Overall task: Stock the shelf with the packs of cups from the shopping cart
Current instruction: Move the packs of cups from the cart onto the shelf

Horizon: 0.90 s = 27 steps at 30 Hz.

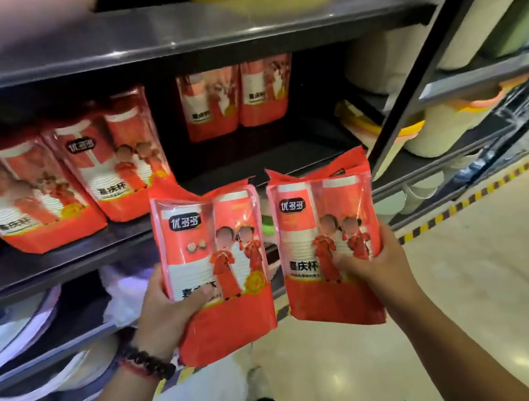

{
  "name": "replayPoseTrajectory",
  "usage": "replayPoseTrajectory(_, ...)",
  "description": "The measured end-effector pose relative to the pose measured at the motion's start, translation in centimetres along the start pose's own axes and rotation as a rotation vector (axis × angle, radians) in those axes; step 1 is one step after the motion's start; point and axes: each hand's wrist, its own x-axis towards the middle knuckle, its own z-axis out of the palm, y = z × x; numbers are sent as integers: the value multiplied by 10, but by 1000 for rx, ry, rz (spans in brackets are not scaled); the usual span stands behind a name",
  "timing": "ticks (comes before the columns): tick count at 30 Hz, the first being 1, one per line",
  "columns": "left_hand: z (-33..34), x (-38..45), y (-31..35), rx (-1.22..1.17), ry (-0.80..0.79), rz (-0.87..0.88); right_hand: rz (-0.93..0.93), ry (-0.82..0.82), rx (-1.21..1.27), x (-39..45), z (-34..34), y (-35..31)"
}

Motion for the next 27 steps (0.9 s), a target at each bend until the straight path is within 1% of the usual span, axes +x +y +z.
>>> replayPoseTrajectory(6,24,47,16,-43,-14,-4,-15,24,22,43,-7,-16)
replayPoseTrajectory(12,45,69,17,-18,24,-22,-21,4,61,77,-21,-18)
replayPoseTrajectory(15,59,79,18,-28,27,-24,-22,-37,71,98,-29,-17)
replayPoseTrajectory(19,84,89,25,-6,81,-9,-41,-99,73,134,-41,-19)
replayPoseTrajectory(27,130,113,21,-41,178,81,-100,-258,125,211,-65,-34)
